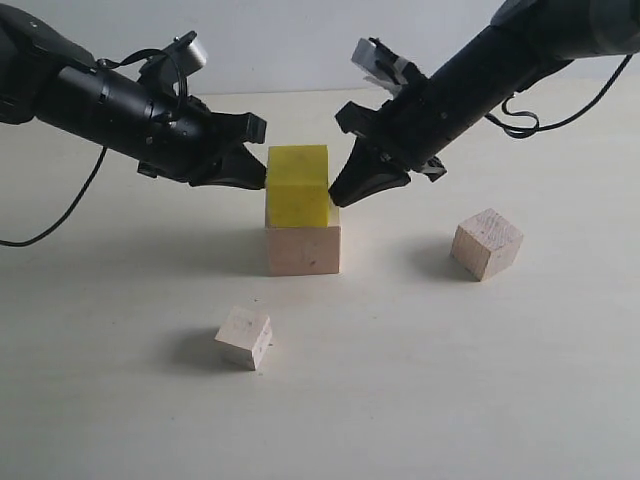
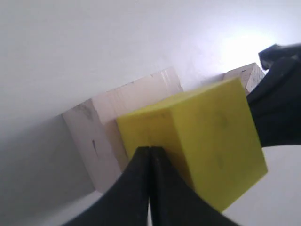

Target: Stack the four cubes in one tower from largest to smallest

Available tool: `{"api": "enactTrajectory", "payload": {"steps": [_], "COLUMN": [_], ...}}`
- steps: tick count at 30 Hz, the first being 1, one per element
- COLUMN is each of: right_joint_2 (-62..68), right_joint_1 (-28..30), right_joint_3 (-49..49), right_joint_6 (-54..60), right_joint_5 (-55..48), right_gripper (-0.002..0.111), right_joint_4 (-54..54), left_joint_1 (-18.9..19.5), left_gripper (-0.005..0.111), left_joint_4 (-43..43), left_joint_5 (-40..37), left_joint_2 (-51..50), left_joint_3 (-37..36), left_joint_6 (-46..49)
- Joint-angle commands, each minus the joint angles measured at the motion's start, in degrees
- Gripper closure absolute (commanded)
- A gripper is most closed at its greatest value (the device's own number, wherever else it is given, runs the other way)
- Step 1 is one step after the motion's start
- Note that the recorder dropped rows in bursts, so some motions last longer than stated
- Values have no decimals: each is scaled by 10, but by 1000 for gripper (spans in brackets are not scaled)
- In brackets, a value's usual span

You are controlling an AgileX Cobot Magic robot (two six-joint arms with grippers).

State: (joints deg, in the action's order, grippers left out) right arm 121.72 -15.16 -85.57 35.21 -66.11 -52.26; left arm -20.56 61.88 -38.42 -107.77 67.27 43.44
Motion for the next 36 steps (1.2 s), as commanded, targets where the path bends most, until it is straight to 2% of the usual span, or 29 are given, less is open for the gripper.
{"api": "enactTrajectory", "payload": {"steps": [1,36], "right_joint_2": [2,2], "right_joint_1": [-2,-2], "right_joint_3": [2,0], "right_joint_6": [7,18], "right_joint_5": [11,65], "right_gripper": [108,108], "right_joint_4": [7,-21], "left_joint_1": [0,0], "left_gripper": [107,107], "left_joint_4": [8,21], "left_joint_5": [-3,-11], "left_joint_2": [2,2], "left_joint_3": [4,5], "left_joint_6": [3,13]}}
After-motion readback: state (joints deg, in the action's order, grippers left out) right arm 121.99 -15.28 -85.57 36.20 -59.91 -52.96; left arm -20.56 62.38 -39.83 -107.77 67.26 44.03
